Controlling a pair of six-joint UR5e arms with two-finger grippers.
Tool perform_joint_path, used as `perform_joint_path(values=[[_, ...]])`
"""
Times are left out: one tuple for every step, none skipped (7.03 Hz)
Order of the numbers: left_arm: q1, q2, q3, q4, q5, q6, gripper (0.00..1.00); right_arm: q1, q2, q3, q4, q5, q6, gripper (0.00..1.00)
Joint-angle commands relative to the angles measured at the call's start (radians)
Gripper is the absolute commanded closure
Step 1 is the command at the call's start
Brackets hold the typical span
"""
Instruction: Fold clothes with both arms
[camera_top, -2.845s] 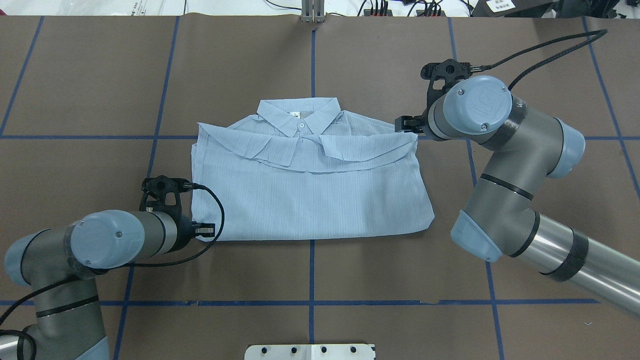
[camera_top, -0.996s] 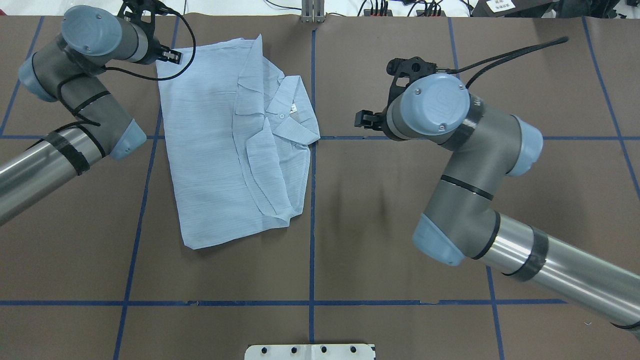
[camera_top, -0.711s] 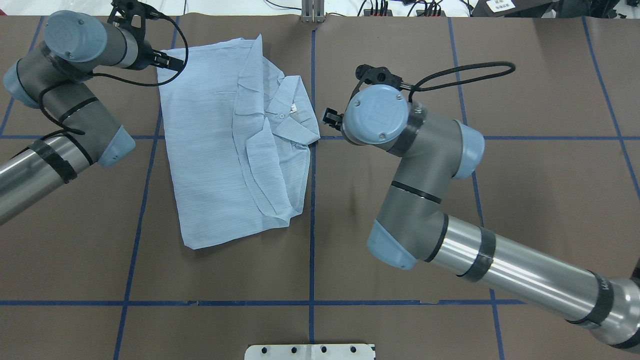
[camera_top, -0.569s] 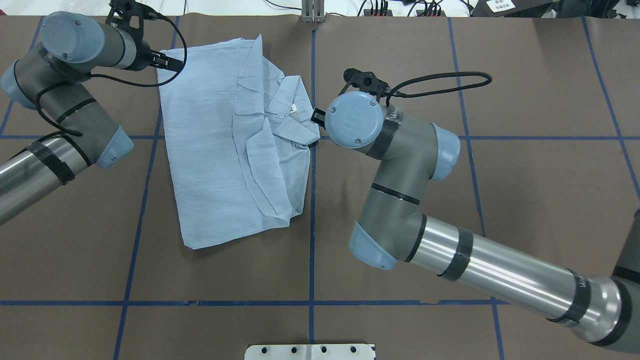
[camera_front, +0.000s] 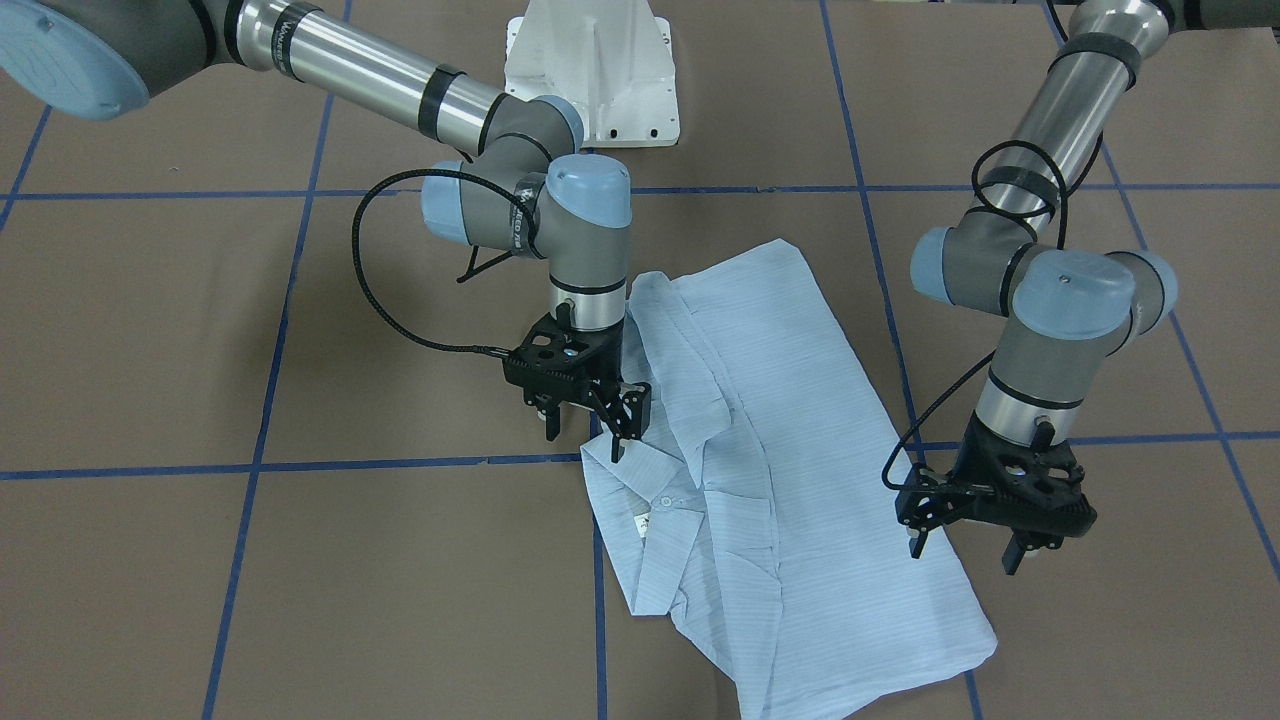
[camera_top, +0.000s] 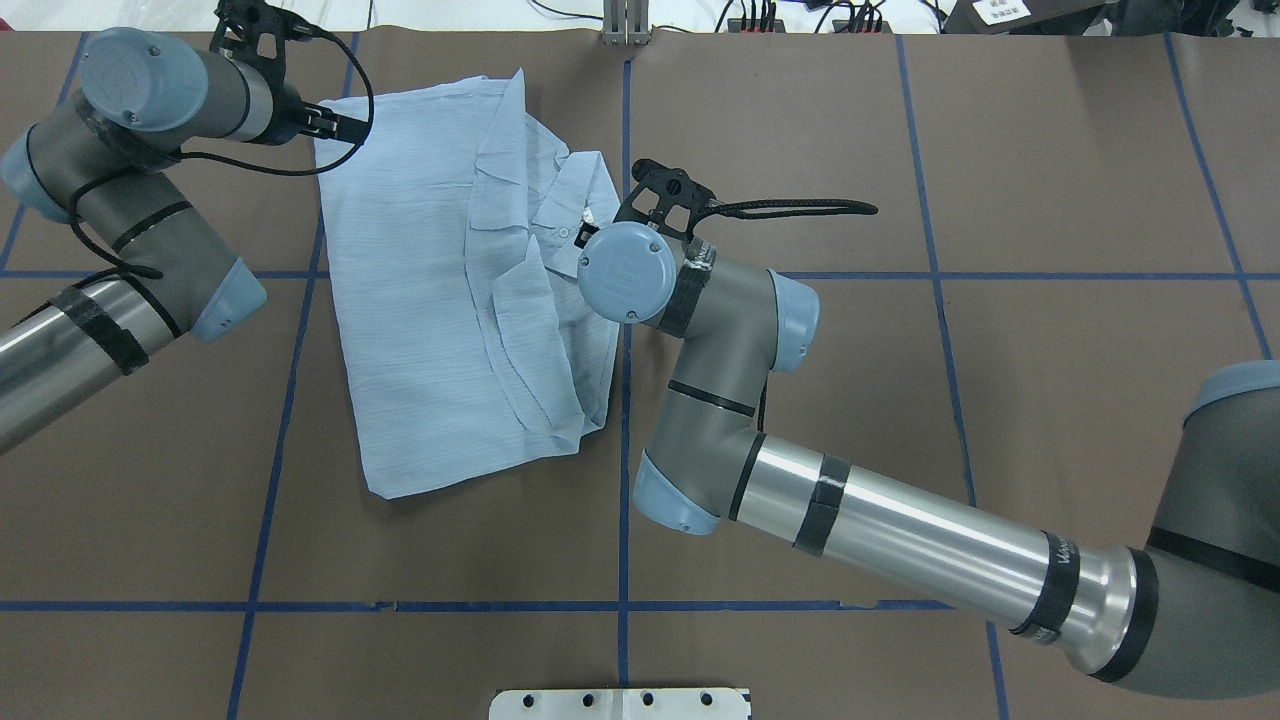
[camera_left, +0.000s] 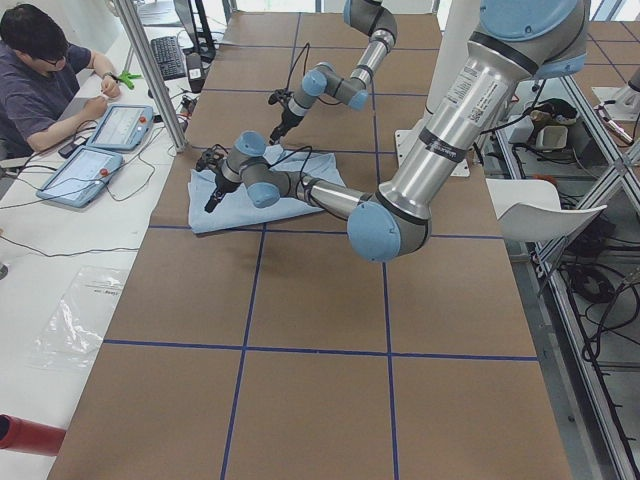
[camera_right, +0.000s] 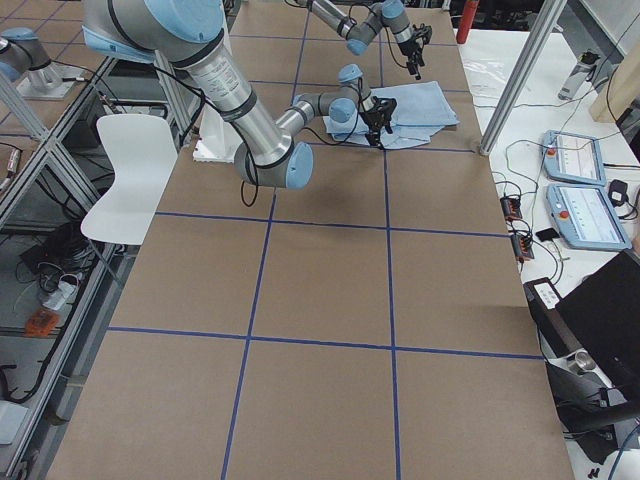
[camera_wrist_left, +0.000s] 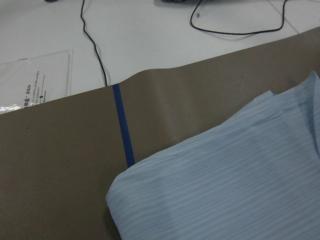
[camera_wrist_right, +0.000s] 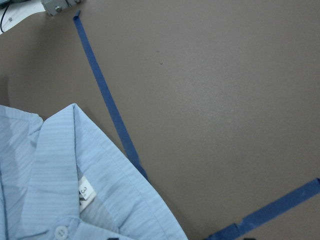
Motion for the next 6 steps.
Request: perform_joint_path(values=[[0.002,0.01,-0.009,0.0,0.0,-0.015,0.0,-0.015,0.007,-0.028,0.023,-0.024,0.011,0.23],[0.004,0.013,-0.013,0.0,0.0,-0.016,0.0,-0.021,0.007,-0.039,0.025,-0.027,0.011,0.24],[0.004,0.014,-0.013,0.0,0.0,-0.016,0.0,-0.023,0.009,-0.048,0.025,-0.027,0.012,0.28],[0.004,0.014,-0.013,0.0,0.0,-0.016,0.0,-0.023,0.014,-0.048,0.025,-0.027,0.049,0.52],[0.004,0.014,-0.013,0.0,0.0,-0.016,0.0,-0.023,0.023,-0.048,0.025,-0.027,0.058,0.84],[0.004,0.015,-0.013,0.0,0.0,-0.016,0.0,-0.024,0.027,-0.048,0.023,-0.026,0.057,1.0]])
